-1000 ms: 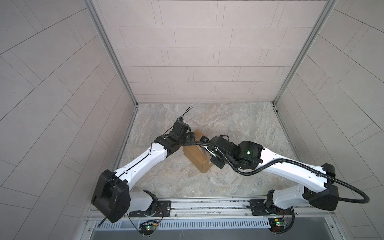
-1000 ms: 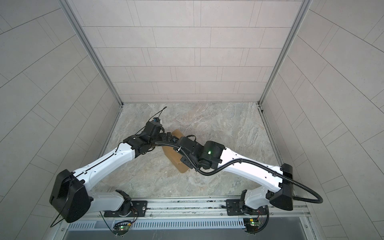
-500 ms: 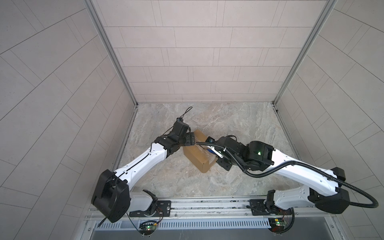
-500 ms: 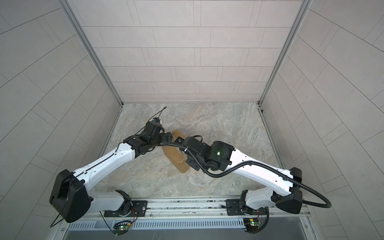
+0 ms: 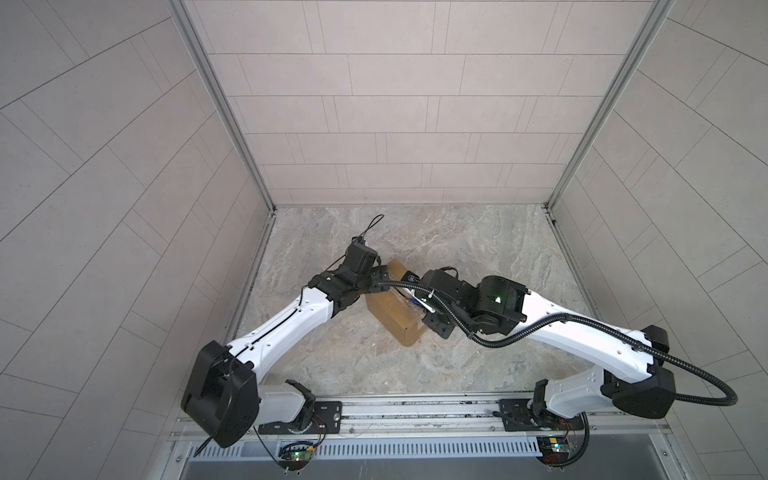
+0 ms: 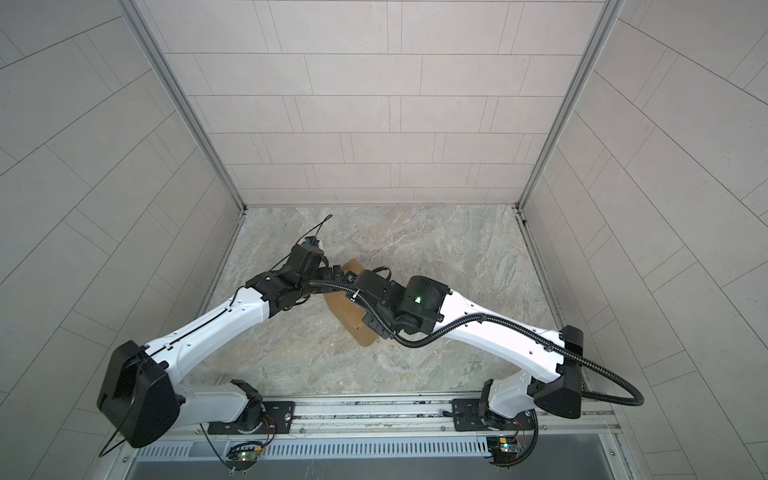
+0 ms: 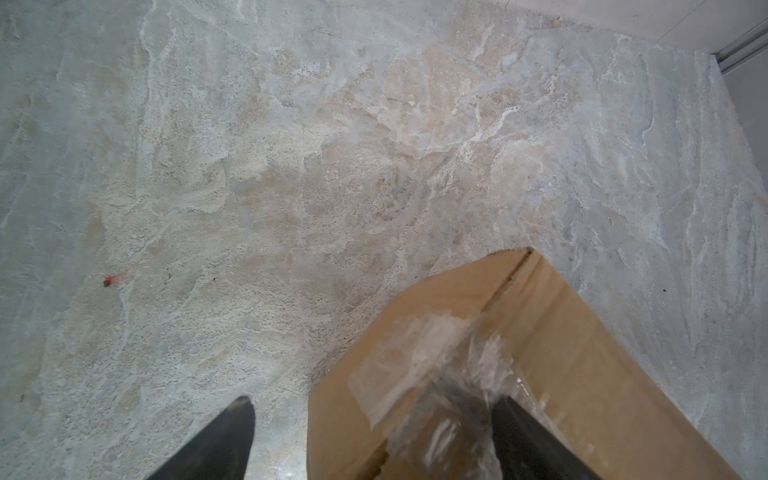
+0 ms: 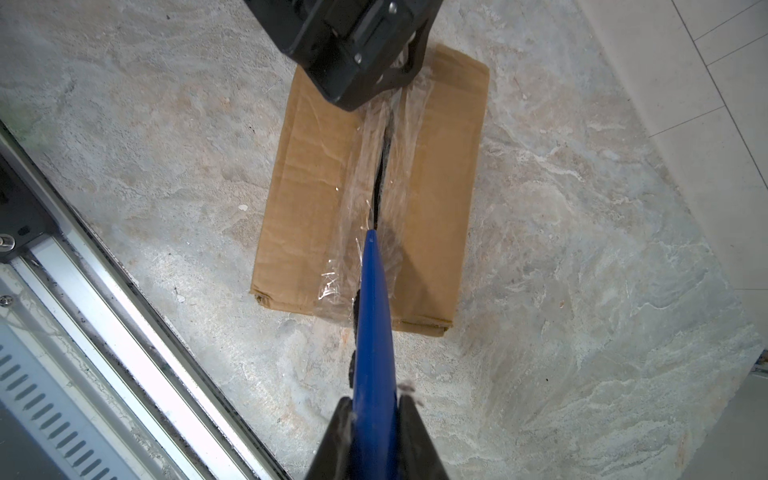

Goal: Unpack the express box
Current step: 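Continue drawing the blue knife along the taped seam with the right gripper, then pull the blade through the seam toward the robot while the left holds the box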

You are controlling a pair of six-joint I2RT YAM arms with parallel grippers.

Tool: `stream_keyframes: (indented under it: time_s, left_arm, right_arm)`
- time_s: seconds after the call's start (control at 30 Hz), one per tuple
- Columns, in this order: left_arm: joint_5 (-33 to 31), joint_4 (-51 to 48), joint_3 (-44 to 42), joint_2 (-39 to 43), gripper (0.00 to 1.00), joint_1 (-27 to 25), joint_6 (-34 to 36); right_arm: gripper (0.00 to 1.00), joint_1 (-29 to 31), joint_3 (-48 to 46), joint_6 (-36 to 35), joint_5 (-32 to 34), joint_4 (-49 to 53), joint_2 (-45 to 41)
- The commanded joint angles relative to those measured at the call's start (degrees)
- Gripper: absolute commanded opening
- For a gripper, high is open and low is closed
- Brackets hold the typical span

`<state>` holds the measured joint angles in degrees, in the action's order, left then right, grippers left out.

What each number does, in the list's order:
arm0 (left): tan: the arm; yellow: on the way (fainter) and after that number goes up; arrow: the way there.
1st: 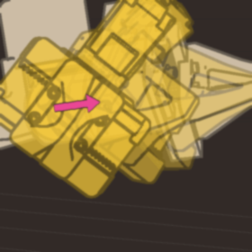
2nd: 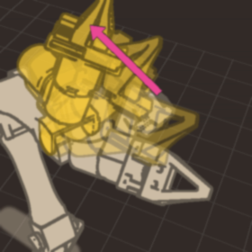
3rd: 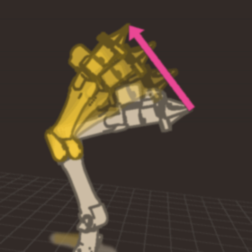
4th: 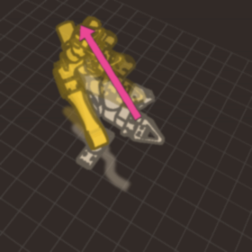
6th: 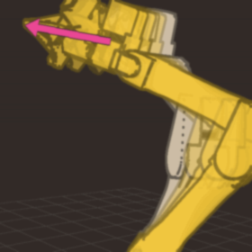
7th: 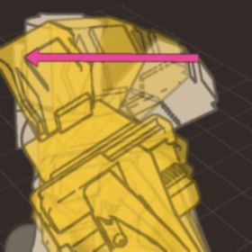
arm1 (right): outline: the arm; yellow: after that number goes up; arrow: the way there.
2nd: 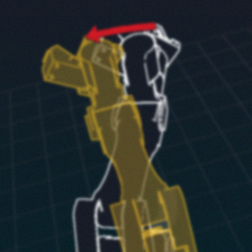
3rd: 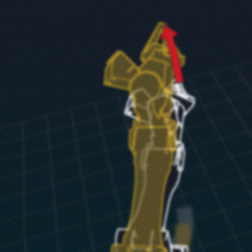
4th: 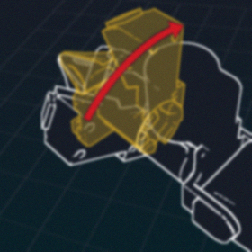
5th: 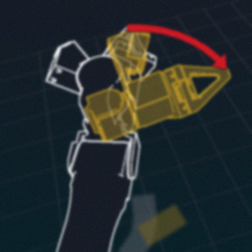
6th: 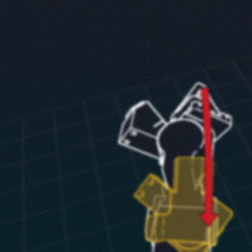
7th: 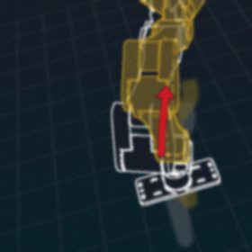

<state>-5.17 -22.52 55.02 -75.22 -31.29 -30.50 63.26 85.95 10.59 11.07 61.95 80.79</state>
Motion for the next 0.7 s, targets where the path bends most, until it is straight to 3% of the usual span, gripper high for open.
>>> stream_keyframes:
  time_s: [0.0, 0.27, 0.67]
  left_arm:
    - [-5.01, -6.37, -2.20, -0.36, 0.91, 0.71, -0.64]
    - [-5.91, -7.25, -2.00, -0.55, 0.91, 0.77, -1.23]
    - [-4.42, -6.86, -2.82, 2.67, 0.91, 0.79, -1.74]
  right_arm:
    - [0.00, 0.28, 1.70, 1.25, -1.41, 11.91, -3.20]
    - [0.00, 0.28, 1.60, 0.86, -2.42, 15.21, -4.78]
    - [0.00, 0.02, 2.85, -1.14, -1.12, 4.27, 0.82]
